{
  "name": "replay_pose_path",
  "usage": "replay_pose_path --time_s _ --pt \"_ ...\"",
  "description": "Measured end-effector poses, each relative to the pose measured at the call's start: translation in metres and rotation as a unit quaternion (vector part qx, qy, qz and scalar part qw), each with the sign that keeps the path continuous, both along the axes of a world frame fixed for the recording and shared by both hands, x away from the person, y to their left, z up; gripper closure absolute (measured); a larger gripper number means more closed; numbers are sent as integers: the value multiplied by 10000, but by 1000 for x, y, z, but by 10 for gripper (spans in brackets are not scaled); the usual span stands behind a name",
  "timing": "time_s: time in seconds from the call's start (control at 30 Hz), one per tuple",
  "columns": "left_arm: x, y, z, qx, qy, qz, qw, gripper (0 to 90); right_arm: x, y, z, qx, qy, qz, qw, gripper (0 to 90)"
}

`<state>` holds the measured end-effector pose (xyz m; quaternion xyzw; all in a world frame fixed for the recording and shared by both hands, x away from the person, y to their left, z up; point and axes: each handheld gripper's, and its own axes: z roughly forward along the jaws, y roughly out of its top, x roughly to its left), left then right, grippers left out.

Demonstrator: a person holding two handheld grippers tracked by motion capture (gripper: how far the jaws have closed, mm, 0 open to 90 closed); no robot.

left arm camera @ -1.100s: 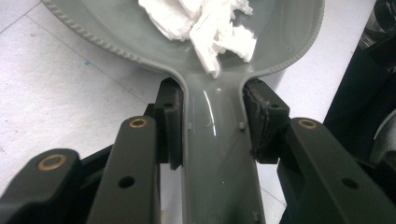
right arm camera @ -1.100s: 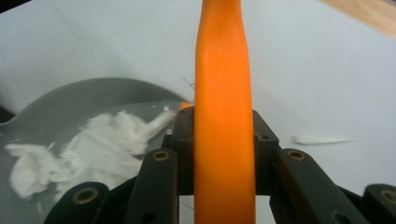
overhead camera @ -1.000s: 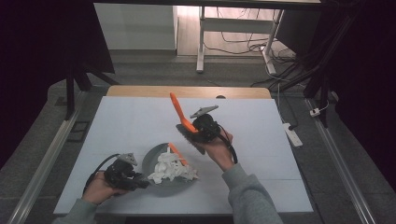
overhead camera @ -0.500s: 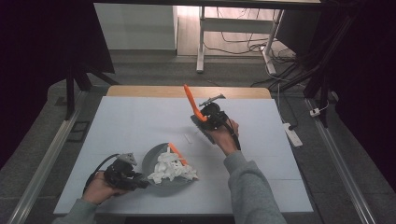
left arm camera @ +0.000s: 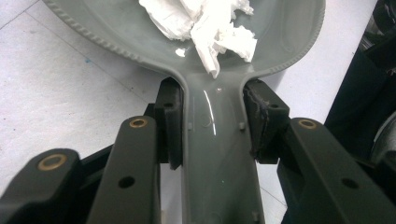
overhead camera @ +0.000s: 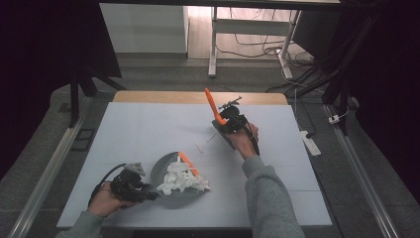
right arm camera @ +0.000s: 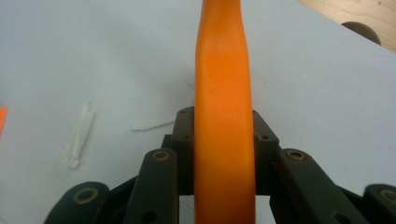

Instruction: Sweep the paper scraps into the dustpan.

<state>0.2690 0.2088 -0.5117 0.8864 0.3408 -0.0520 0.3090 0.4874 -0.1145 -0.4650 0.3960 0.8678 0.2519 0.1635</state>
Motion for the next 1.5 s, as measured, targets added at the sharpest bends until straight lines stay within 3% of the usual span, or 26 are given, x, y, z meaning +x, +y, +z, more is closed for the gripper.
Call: replay_pose_path --time_s 0.27,0.47,0.6,1.0,1.37,1.5 --pt "0 0 0 -17 10 0 10000 613 10 2 -8 -183 115 -35 9998 703" --pt "0 0 -1 -16 10 2 10000 613 14 10 -8 -348 365 113 9987 703" --pt "0 0 -1 -23 18 7 10000 613 13 15 -9 -418 384 243 9981 703" --pt "0 0 -1 -13 38 14 10000 614 -10 33 -10 -490 379 754 9952 703" --pt "1 0 -2 5 52 3 10000 614 -38 53 -11 -628 320 1325 9887 703" --pt "1 0 -2 2 44 5 10000 614 -46 53 -11 -504 344 1471 9872 703"
